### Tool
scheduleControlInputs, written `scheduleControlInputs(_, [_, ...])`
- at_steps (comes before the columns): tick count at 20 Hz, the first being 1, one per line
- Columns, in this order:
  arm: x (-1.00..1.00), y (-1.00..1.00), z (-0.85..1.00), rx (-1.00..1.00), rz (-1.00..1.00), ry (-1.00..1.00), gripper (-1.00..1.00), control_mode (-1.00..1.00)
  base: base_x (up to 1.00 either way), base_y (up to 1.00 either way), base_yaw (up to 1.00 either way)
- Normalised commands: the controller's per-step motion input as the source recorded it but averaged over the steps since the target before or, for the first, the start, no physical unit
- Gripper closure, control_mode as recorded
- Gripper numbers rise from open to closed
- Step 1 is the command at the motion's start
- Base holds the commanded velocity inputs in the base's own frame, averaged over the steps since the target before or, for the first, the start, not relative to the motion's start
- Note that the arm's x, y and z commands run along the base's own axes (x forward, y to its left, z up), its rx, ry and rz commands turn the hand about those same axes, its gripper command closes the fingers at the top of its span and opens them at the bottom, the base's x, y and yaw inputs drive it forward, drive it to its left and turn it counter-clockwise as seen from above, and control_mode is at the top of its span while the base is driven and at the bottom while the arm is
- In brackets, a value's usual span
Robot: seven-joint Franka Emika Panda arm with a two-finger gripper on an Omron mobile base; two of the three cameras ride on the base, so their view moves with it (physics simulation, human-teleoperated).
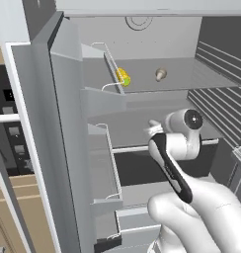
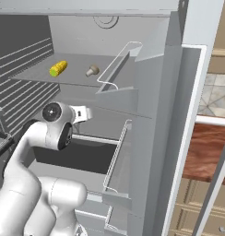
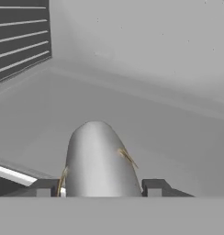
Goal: Gather the corn and mushroom from the fridge and place them on a tray on the dining counter. Then gather the chicken drumstick and fish from the fridge and place them on the other tray.
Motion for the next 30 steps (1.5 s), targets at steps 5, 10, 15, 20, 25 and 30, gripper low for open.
scheduleControlInputs(5, [-0.19, -0.10, 0.17, 0.01, 0.05, 0.01, 1.00, -1.00, 0.00, 0.00, 0.00])
scheduleControlInputs(10, [-0.16, 0.00, 0.35, 0.02, 0.00, 0.12, 1.00, -1.00, 0.00, 0.00, 0.00])
scheduleControlInputs(15, [-0.24, 0.00, 0.54, 0.00, 0.00, 0.19, 1.00, -1.00, 0.00, 0.00, 0.00])
scheduleControlInputs(20, [-0.56, 0.00, 0.25, 0.00, 0.00, -0.04, 1.00, -1.00, 0.00, 0.00, 0.00])
scheduleControlInputs(25, [-0.75, 0.00, 0.13, 0.00, 0.00, -0.13, 1.00, -1.00, 0.00, 0.00, 0.00])
scheduleControlInputs(30, [-0.51, 0.00, 0.30, 0.00, 0.00, -0.02, 1.00, -1.00, 0.00, 0.00, 0.00])
